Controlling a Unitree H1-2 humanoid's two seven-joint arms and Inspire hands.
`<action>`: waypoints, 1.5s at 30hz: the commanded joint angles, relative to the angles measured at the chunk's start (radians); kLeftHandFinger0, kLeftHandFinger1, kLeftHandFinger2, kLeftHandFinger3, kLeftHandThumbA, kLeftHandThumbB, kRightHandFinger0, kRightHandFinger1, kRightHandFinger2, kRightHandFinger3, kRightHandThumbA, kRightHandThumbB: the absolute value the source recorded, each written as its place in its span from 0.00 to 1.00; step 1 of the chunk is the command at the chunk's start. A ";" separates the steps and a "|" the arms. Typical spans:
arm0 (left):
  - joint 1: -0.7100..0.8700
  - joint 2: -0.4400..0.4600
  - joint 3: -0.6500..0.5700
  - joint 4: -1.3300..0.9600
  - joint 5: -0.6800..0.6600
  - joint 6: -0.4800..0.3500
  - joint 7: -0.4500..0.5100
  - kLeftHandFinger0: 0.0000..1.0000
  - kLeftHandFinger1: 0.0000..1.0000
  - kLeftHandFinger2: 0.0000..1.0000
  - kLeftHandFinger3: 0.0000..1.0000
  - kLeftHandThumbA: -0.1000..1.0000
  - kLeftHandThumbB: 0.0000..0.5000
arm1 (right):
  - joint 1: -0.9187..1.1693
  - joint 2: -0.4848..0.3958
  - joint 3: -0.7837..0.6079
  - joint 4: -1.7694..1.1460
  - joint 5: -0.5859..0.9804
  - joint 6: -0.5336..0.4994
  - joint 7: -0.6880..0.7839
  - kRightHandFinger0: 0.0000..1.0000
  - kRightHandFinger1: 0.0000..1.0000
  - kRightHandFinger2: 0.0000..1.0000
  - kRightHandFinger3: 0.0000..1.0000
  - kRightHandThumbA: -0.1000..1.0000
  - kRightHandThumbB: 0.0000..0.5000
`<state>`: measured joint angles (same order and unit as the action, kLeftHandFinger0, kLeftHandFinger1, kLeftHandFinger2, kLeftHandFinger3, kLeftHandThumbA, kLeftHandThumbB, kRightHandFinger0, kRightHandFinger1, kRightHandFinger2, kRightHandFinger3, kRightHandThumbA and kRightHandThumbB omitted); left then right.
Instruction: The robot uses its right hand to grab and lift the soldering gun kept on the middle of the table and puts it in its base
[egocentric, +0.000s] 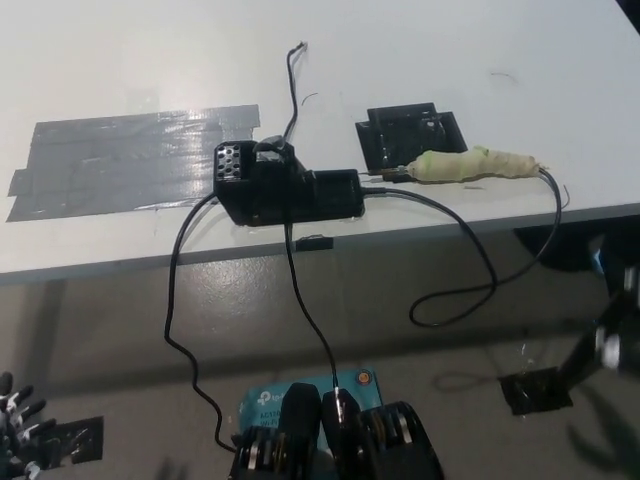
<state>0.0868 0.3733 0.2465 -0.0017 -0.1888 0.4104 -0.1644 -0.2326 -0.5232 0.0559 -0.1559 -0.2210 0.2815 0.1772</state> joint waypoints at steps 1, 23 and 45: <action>0.000 0.026 -0.001 -0.040 -0.011 0.015 -0.020 1.00 0.89 1.00 1.00 1.00 0.43 | -0.202 -0.023 -0.053 -0.119 -0.134 -0.078 -0.110 1.00 1.00 1.00 1.00 0.34 0.41; 0.002 0.027 0.013 -0.066 -0.030 0.057 -0.022 1.00 0.89 1.00 1.00 1.00 0.21 | -0.851 0.024 0.331 0.556 -0.374 -0.108 0.047 1.00 1.00 1.00 1.00 0.59 0.65; -0.002 0.046 -0.007 -0.066 0.001 0.052 -0.022 1.00 0.85 1.00 1.00 1.00 0.17 | -0.902 0.146 0.440 0.789 -0.364 -0.068 0.169 1.00 1.00 1.00 1.00 0.78 0.69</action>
<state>0.0879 0.3833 0.2342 -0.0350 -0.1956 0.4530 -0.1820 -1.1026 -0.3663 0.5026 0.6412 -0.5773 0.2124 0.3036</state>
